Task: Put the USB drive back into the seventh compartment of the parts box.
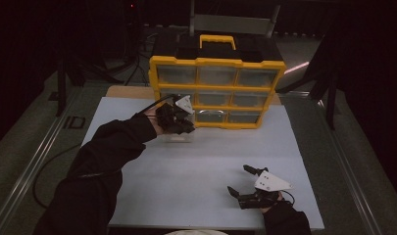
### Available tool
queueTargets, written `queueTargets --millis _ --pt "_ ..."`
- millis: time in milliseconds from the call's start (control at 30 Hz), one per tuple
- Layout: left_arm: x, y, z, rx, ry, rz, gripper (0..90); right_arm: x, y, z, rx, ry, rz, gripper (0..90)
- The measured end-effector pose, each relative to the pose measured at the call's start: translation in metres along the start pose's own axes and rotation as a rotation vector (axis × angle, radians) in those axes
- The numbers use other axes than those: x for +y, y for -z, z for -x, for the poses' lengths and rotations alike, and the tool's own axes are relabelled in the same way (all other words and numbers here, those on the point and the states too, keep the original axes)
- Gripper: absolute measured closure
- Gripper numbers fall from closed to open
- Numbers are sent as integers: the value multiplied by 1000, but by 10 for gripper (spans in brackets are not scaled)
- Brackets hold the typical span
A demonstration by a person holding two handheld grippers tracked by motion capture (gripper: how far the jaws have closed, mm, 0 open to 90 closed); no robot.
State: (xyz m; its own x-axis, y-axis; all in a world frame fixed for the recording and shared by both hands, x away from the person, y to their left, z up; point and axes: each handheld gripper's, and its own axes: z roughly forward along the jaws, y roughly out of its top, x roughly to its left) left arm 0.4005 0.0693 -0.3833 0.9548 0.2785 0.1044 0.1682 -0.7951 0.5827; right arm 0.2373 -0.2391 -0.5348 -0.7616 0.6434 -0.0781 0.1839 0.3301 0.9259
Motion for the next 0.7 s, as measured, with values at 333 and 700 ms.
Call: queueTargets --millis 333,700 --pt "-5 3 -14 30 45 -12 797 0 1 0 -2 0 3 89" --pt "-16 3 -29 59 106 -6 797 0 0 0 -4 -1 -1 90"
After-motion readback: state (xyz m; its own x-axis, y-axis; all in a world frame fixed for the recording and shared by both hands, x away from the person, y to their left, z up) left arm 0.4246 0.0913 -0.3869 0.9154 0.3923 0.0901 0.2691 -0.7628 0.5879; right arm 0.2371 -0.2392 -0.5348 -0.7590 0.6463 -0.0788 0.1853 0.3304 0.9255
